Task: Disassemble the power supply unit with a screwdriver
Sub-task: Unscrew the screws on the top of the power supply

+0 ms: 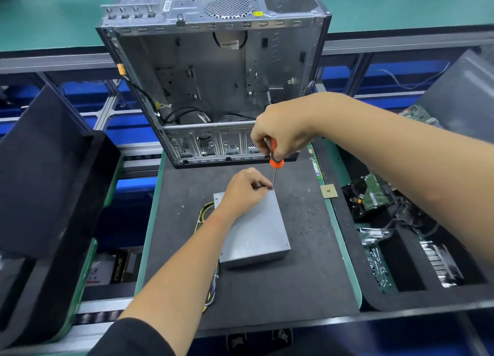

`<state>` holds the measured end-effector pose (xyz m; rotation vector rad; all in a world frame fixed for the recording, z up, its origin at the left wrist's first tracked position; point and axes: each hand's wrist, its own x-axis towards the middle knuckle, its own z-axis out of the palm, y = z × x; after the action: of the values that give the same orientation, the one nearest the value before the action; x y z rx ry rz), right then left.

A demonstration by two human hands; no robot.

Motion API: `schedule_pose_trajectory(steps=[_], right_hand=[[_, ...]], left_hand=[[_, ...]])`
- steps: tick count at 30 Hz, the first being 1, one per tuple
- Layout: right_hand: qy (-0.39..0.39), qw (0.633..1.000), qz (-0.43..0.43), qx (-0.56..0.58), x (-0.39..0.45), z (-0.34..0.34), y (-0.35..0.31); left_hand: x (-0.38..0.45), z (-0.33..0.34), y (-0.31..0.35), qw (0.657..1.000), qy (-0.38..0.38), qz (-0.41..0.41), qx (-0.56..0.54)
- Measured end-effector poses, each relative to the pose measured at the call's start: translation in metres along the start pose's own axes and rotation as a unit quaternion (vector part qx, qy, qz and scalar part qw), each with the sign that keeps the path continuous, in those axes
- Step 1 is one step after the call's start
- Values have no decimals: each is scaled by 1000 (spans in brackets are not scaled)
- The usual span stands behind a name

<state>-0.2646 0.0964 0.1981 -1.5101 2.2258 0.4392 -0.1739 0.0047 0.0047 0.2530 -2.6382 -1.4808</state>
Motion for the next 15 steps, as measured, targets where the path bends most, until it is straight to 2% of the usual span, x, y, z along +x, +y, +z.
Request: schedule_pose_trajectory(steps=[3,6,9,11,15], right_hand=[[-20,999,6,-29,-5,4,0],[0,999,20,-29,-5,12,-4],[10,996,83,18,0,10,-9],[-1,994,113,5,1,6,-11],[17,995,80,54,-1,4,-3]], left_hand=[[1,0,-1,1000,-6,-3,18],[1,3,-3,999,-1,1,38],[2,4,-3,998,1,5,59],[2,4,-3,998,-2,4,63],[3,5,-4,999,1,2,54]])
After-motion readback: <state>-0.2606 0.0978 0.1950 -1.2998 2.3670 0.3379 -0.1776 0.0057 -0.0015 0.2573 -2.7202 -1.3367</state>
